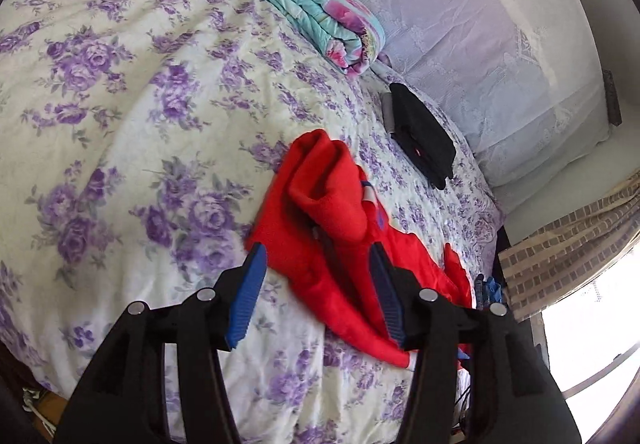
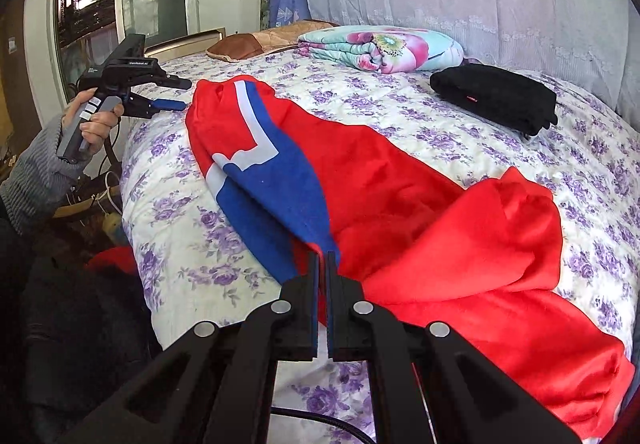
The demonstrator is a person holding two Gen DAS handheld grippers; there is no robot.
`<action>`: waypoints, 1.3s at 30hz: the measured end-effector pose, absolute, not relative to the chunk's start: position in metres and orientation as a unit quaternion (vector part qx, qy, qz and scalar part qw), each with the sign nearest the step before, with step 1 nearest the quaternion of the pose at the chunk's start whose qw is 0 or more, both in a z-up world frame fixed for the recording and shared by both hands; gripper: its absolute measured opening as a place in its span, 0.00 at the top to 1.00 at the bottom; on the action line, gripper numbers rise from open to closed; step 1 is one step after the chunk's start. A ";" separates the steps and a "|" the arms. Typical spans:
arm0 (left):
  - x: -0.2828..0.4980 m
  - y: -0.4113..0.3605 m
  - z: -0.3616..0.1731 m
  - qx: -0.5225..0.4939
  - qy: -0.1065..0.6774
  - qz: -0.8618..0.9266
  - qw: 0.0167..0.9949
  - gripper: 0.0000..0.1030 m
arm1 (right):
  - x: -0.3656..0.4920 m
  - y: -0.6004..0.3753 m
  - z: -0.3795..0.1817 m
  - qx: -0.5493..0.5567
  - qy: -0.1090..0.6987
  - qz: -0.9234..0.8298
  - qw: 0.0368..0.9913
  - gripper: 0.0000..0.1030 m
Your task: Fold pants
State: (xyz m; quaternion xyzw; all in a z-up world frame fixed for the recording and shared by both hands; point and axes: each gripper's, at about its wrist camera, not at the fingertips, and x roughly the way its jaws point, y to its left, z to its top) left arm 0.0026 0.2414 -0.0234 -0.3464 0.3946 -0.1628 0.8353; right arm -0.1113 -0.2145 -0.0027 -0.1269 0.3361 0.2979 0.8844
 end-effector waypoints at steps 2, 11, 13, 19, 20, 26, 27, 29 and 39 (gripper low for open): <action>0.009 0.232 -0.017 -0.343 0.392 -0.160 0.838 0.50 | -0.113 -0.215 -0.002 -0.125 0.334 0.298 0.886 0.97; 0.027 0.229 -0.031 -0.348 0.419 -0.130 0.829 0.84 | -0.113 -0.217 -0.005 -0.119 0.342 0.297 0.884 0.97; 0.015 0.236 -0.036 -0.360 0.416 -0.137 0.824 0.85 | -0.113 -0.217 -0.010 -0.118 0.351 0.298 0.880 0.97; 0.007 0.245 -0.048 -0.385 0.411 -0.145 0.814 0.83 | -0.105 -0.218 -0.026 -0.100 0.375 0.300 0.872 0.97; 0.006 0.245 -0.044 -0.382 0.408 -0.141 0.817 0.81 | -0.104 -0.218 -0.028 -0.097 0.380 0.300 0.870 0.97; -0.028 0.249 0.014 -0.299 0.320 -0.062 0.897 0.69 | -0.098 -0.221 -0.032 -0.072 0.400 0.304 0.862 0.94; -0.031 0.243 0.022 -0.298 0.315 -0.084 0.897 0.69 | -0.098 -0.221 -0.032 -0.069 0.401 0.304 0.861 0.93; -0.032 0.217 0.034 -0.276 0.320 -0.141 0.896 0.65 | -0.098 -0.223 -0.029 -0.054 0.406 0.307 0.859 0.88; -0.006 0.037 -0.020 -0.142 0.415 -0.300 0.847 0.50 | -0.097 -0.251 0.039 0.013 0.315 0.150 0.937 0.17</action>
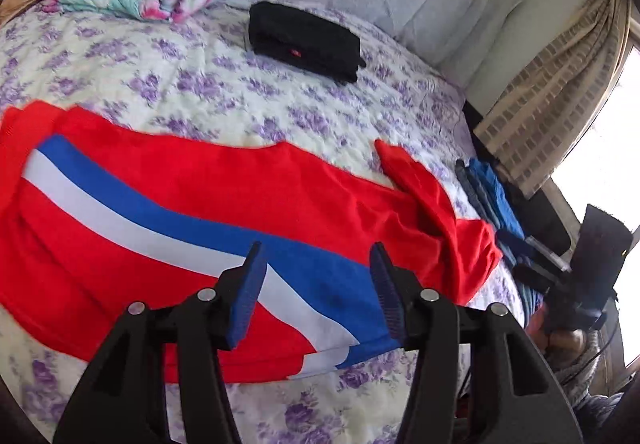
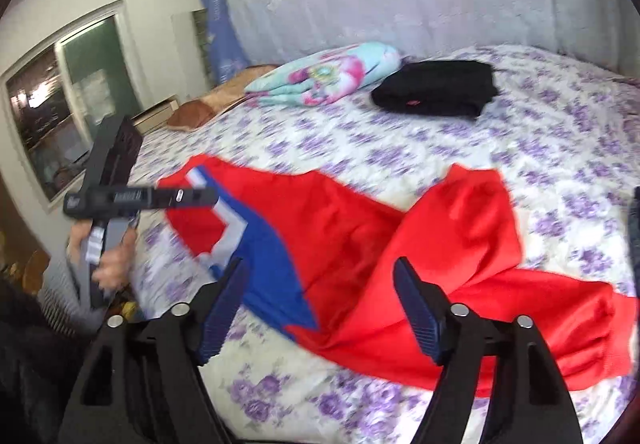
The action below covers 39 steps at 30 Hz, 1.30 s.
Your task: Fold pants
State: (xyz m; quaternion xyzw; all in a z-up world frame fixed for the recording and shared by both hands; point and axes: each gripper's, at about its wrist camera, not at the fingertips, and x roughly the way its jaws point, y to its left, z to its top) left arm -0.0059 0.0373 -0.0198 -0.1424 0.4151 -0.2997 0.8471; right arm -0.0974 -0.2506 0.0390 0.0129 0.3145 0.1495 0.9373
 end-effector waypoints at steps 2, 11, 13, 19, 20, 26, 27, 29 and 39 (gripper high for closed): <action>-0.002 0.030 -0.040 -0.141 0.429 -0.290 0.844 0.49 | -0.073 -0.247 0.035 0.000 0.319 0.088 0.944 0.16; -0.016 0.028 -0.051 -0.114 0.380 -0.315 0.862 0.38 | 0.026 -0.210 -0.005 -0.128 0.359 -0.035 0.924 0.19; -0.014 0.029 -0.051 -0.120 0.381 -0.328 0.856 0.35 | 0.038 -0.210 -0.014 -0.143 0.378 -0.046 0.914 0.29; -0.012 0.031 -0.052 -0.128 0.381 -0.342 0.849 0.32 | 0.039 -0.216 -0.031 -0.153 0.398 -0.047 0.903 0.75; -0.012 0.031 -0.052 -0.129 0.381 -0.343 0.849 0.32 | 0.034 -0.217 -0.027 -0.152 0.389 -0.045 0.908 0.82; -0.012 0.031 -0.052 -0.131 0.381 -0.347 0.847 0.32 | -0.020 -0.284 0.026 -0.015 0.309 -0.044 0.950 0.92; -0.012 0.031 -0.052 -0.131 0.380 -0.347 0.847 0.32 | -0.037 -0.310 0.032 0.038 0.296 -0.042 0.953 0.92; -0.013 0.031 -0.052 -0.129 0.379 -0.346 0.849 0.32 | -0.074 -0.363 0.031 0.147 0.278 -0.046 0.948 0.92; -0.015 0.028 -0.052 -0.118 0.377 -0.336 0.855 0.31 | -0.171 -0.442 -0.027 0.309 0.280 -0.086 0.905 0.55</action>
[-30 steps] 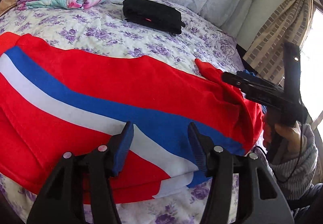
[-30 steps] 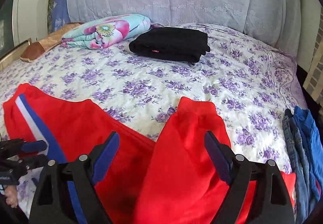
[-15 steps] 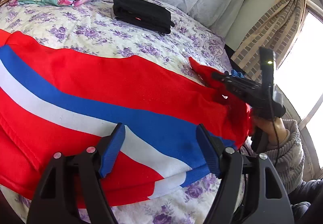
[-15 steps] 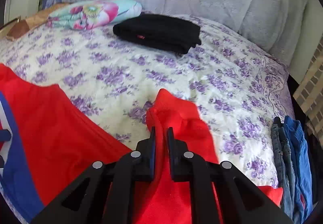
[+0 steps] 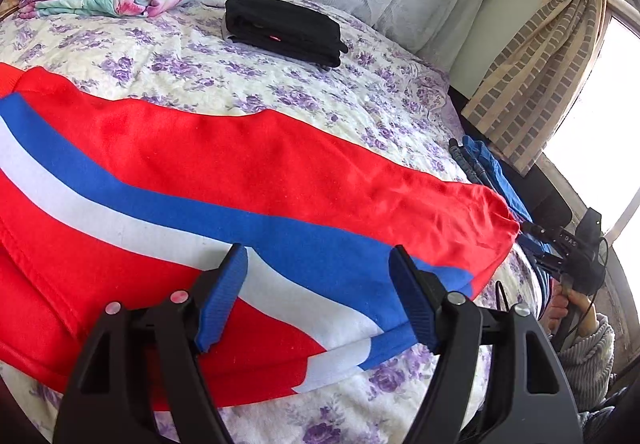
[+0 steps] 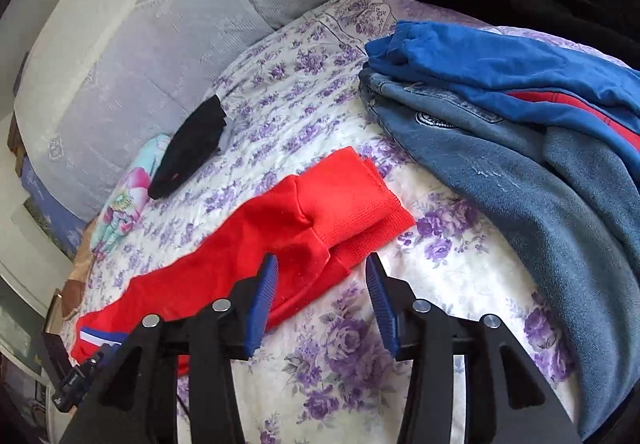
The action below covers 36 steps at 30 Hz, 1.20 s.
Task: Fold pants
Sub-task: 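Press the left gripper on the striped leg while the right gripper releases the cuff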
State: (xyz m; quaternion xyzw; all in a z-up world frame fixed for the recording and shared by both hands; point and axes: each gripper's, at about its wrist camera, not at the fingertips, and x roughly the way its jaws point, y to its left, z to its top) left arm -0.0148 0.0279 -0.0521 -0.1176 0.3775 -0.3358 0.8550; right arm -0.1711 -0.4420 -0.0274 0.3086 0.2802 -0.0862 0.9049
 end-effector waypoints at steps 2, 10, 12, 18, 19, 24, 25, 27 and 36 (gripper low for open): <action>-0.016 0.027 -0.052 -0.114 0.376 -0.332 0.858 0.31 | -0.164 -0.446 -0.029 0.318 0.281 -0.073 0.902 0.55; -0.018 0.027 -0.052 -0.111 0.373 -0.326 0.862 0.31 | -0.177 -0.467 -0.059 0.442 0.288 -0.020 0.850 0.46; -0.018 0.027 -0.052 -0.110 0.373 -0.327 0.861 0.30 | -0.172 -0.468 -0.061 0.445 0.294 -0.012 0.846 0.40; -0.019 0.024 -0.051 -0.104 0.373 -0.324 0.863 0.28 | -0.128 -0.475 -0.065 0.441 0.296 -0.015 0.847 0.31; -0.019 0.023 -0.051 -0.105 0.374 -0.321 0.864 0.28 | -0.123 -0.474 -0.063 0.433 0.290 -0.015 0.853 0.31; -0.023 0.026 -0.027 -0.101 0.351 -0.275 0.889 0.28 | -0.128 -0.471 -0.033 0.376 0.239 -0.009 0.895 0.72; -0.024 0.027 -0.019 -0.099 0.339 -0.274 0.895 0.28 | -0.131 -0.471 -0.027 0.358 0.236 -0.009 0.903 0.72; -0.021 0.024 -0.009 -0.096 0.327 -0.279 0.898 0.22 | -0.128 -0.472 -0.030 0.331 0.264 -0.025 0.906 0.72; 0.002 0.010 -0.034 -0.061 0.376 -0.235 0.894 0.14 | -0.164 -0.483 -0.016 0.271 0.251 -0.153 0.917 0.40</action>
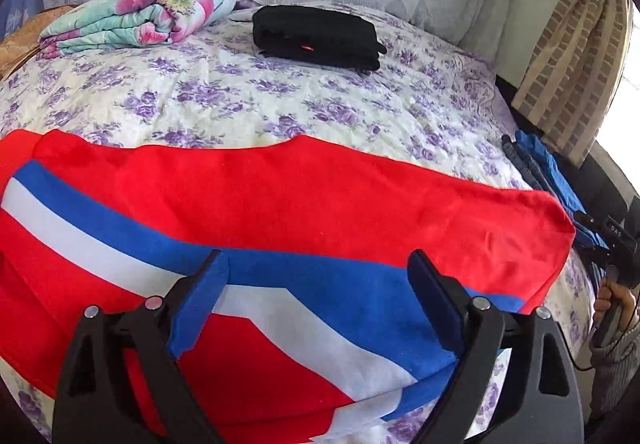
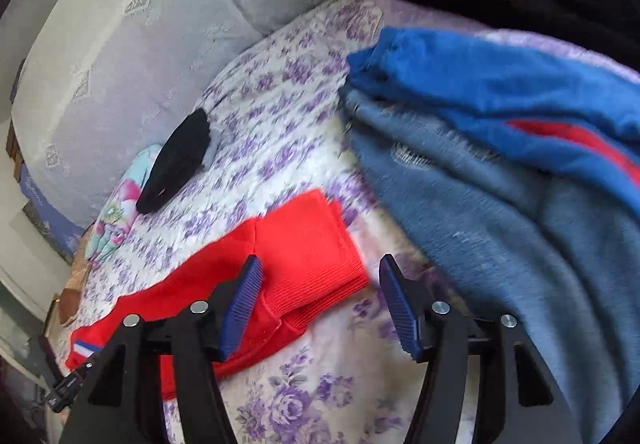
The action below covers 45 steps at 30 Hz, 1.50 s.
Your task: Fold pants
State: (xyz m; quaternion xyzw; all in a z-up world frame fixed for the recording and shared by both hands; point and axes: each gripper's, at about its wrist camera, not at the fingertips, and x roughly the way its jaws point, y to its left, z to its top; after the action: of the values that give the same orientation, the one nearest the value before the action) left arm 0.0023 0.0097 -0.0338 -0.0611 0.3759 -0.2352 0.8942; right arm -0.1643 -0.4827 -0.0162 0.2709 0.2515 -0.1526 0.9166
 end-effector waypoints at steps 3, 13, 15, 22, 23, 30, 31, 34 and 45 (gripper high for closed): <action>0.004 0.032 -0.025 -0.091 0.355 -0.221 0.904 0.14 | -0.163 -0.451 0.013 0.215 0.221 -0.118 0.944 0.39; 0.004 0.073 -0.038 -0.046 0.348 -0.156 0.924 0.17 | -0.056 -0.312 -0.044 0.070 0.418 0.060 0.904 0.12; 0.000 0.073 -0.032 -0.051 0.335 -0.162 0.927 0.15 | -0.061 -0.298 -0.021 0.078 0.386 0.114 0.912 0.13; 0.007 0.099 -0.028 -0.164 0.284 -0.187 0.926 0.11 | 0.006 -0.227 0.034 0.067 0.342 0.249 0.904 0.15; 0.010 0.096 -0.031 -0.156 0.295 -0.189 0.923 0.09 | 0.020 -0.216 0.034 0.061 0.346 0.263 0.899 0.21; 0.008 0.091 -0.033 -0.144 0.298 -0.202 0.922 0.05 | 0.113 -0.167 -0.009 0.063 0.433 0.307 0.845 0.61; 0.008 0.091 -0.033 -0.147 0.296 -0.205 0.921 0.05 | 0.120 -0.165 -0.015 0.058 0.442 0.306 0.842 0.61; 0.009 0.092 -0.033 -0.151 0.296 -0.213 0.919 0.05 | 0.133 -0.159 -0.026 0.053 0.461 0.315 0.828 0.62; 0.013 0.091 -0.035 -0.155 0.306 -0.223 0.912 0.05 | 0.120 -0.134 -0.034 -0.025 0.460 0.341 0.820 0.84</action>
State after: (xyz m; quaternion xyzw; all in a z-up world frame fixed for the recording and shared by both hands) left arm 0.0131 0.0913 -0.0351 -0.1554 0.3057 -0.2232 0.9125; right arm 0.1195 -0.1336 -0.0340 -0.0246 0.4596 0.3407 0.8198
